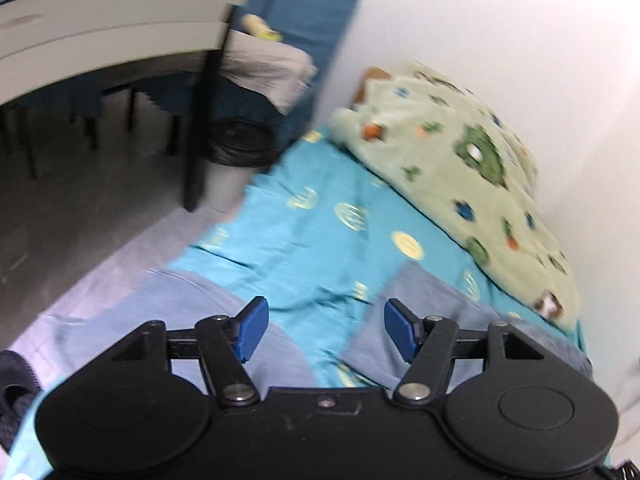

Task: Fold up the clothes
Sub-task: 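Grasp the jeans waistband belt loop with the right gripper and lift it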

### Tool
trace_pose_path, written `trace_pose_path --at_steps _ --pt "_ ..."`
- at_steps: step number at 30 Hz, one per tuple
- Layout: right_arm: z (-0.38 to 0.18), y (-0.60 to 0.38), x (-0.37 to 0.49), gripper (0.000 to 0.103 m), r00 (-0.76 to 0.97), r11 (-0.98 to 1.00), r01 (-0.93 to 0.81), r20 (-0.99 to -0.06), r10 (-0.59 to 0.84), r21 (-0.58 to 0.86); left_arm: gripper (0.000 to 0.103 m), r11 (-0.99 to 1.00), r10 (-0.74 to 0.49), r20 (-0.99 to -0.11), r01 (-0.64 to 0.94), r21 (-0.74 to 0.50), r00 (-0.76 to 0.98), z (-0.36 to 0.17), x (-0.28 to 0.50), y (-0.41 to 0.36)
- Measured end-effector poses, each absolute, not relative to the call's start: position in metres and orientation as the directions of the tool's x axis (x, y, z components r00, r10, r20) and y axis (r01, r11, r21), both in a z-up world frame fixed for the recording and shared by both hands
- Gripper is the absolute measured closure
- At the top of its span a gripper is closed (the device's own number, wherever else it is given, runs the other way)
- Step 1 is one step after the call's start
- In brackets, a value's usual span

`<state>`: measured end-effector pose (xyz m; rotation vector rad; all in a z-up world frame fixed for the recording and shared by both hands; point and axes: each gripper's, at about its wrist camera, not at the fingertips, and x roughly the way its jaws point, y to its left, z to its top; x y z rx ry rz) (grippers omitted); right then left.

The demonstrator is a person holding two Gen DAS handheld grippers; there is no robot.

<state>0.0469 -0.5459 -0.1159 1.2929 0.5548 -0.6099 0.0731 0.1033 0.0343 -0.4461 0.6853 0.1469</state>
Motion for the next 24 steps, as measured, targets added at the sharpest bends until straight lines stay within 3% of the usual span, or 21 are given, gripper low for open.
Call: trace_pose_path --at_steps 3,9,10,11,14,15,19,24 --pt "-0.125 -0.546 0.063 0.035 0.751 0.17 0.654 -0.659 -0.033 0.737 0.042 0.903 -0.055 -0.65 -0.24 -0.356 0.758 0.017 0.086 0.081" --pt "-0.133 -0.541 0.094 0.028 0.698 0.219 0.707 -0.714 -0.062 0.672 0.042 0.914 -0.094 -0.668 -0.203 -0.352 0.738 -0.011 0.099 0.061" --pt "-0.133 -0.537 0.095 0.032 0.686 0.236 0.719 -0.722 -0.09 0.654 0.042 0.916 -0.098 -0.669 -0.196 -0.35 0.737 -0.014 0.1 0.06" --pt "-0.132 -0.533 0.096 0.042 0.675 0.255 0.729 -0.728 -0.12 0.635 0.042 0.918 -0.102 -0.669 -0.19 -0.348 0.736 -0.018 0.1 0.058" --pt "-0.123 -0.522 0.097 0.06 0.715 0.325 0.694 -0.666 -0.213 0.642 0.042 0.924 -0.113 -0.67 -0.169 -0.342 0.734 -0.03 0.102 0.053" --pt "-0.118 -0.519 0.097 0.062 0.751 0.351 0.656 -0.621 -0.222 0.668 0.042 0.926 -0.117 -0.67 -0.163 -0.34 0.733 -0.034 0.103 0.051" --pt "-0.095 -0.507 0.113 0.061 0.819 0.496 0.564 -0.526 -0.231 0.661 0.042 0.926 -0.13 -0.665 -0.15 -0.347 0.735 -0.039 0.102 0.051" --pt "-0.12 -0.524 0.114 0.051 0.734 0.376 0.673 -0.636 -0.237 0.637 0.042 0.913 -0.141 -0.674 -0.167 -0.371 0.725 -0.045 0.103 0.056"
